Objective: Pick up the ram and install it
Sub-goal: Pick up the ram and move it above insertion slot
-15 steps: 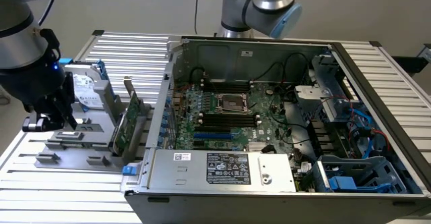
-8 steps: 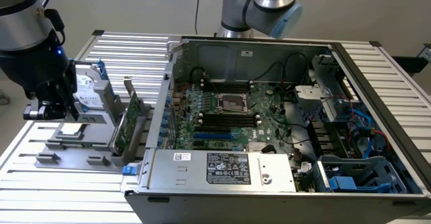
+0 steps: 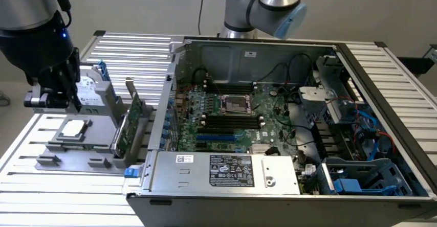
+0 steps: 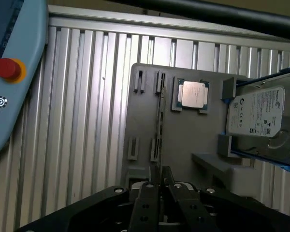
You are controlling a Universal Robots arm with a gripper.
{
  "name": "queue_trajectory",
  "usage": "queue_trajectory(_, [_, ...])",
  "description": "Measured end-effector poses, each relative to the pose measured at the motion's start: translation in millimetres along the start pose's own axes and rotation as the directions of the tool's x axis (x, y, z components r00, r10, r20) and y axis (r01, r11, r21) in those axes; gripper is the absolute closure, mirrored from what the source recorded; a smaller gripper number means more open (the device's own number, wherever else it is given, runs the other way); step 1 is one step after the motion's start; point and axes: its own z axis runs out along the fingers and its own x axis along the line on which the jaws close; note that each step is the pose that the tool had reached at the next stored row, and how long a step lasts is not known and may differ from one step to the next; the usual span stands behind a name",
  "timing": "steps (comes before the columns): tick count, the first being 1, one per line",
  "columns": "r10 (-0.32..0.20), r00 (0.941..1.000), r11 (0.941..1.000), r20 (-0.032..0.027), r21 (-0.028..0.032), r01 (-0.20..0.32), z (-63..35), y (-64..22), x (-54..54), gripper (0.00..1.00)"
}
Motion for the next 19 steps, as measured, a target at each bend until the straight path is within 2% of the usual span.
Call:
queue_trajectory(5, [0.001,1.0,0.9998,0.001,-0.0211,-0.001,-12.2,-9.0,-1.8,0.86])
queue_trajectory(9, [0.002,1.0,0.9995,0.0017,-0.0328,-0.002,-22.2,-17.5,-3.4,0.86])
queue_trajectory(19, [0.003,1.0,0.9988,0.0027,-0.0482,-0.003,-47.6,-40.0,-8.0,0.86])
